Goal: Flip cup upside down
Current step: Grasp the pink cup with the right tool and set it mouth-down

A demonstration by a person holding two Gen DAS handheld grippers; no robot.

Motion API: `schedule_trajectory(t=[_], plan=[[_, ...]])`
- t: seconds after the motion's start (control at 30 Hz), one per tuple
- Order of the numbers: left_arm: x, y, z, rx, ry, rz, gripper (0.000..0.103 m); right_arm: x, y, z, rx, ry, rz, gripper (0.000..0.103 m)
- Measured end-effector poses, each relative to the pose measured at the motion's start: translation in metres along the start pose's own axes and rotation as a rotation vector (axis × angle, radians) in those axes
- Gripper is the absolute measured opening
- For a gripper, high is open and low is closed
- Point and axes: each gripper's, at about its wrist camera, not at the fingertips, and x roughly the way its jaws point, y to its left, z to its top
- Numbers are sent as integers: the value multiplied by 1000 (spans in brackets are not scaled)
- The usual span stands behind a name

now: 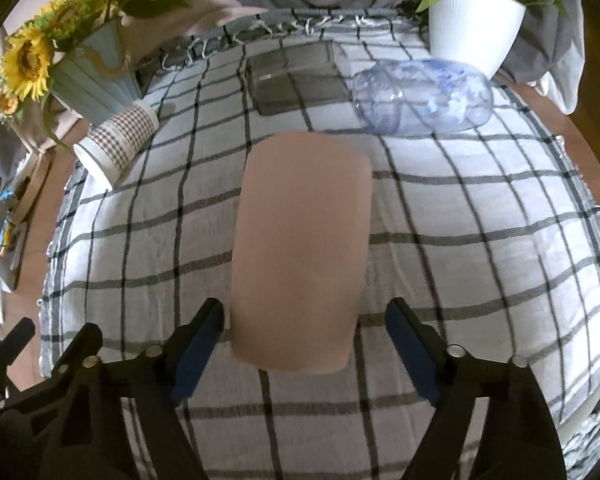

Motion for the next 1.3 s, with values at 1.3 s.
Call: schedule_trajectory(t=[1.3], plan=[[-21, -12, 25, 12, -73, -16, 102, -46, -4, 13, -41, -91, -44, 65]])
